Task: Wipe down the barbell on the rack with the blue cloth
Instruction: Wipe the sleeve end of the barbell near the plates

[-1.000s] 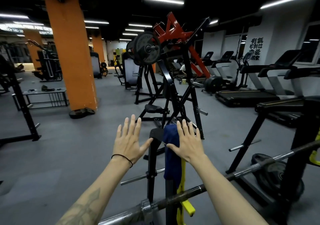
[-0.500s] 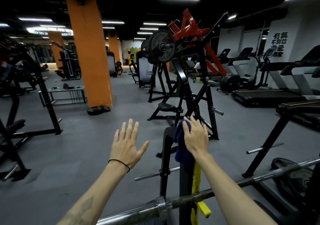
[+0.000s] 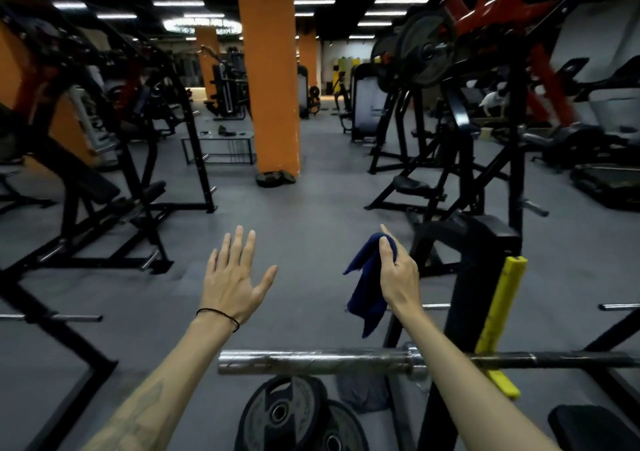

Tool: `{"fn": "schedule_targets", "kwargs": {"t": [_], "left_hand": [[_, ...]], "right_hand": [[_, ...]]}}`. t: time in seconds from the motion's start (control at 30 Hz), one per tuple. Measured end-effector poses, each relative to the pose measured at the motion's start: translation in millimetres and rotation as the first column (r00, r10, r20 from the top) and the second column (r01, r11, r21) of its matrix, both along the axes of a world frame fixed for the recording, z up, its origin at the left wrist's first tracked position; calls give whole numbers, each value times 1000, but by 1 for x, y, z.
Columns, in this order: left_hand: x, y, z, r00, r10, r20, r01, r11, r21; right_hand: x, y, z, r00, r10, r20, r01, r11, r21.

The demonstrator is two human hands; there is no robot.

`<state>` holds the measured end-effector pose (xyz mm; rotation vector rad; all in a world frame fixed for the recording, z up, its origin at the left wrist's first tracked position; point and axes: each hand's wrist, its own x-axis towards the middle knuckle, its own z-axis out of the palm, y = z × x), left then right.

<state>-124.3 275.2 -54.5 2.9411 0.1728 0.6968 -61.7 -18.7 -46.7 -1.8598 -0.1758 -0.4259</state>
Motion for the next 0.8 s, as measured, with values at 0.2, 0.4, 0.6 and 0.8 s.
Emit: {"fn": "schedule_targets", "kwargs": {"t": [0.2,0.4,0.6,0.8], "left_hand": [[-56,63,-57,993,50,-104,-54,998,-34],[-88,87,-113,987,32,-160,-55,988,-143],[-107,91,-160,952,55,-301,-104,983,-149],[-94,97,-164,929,60,-365,-91,994,-67]], "right_hand": [[-52,72,-73,989,117,-93,-128,984,-124],[-86,127,-114,967,206,-148,-238,938,-251],[-103,166,-141,954,239,-183,-291,889,-354],[-100,203,-164,935,319,-155,-352,775,-526]]}}
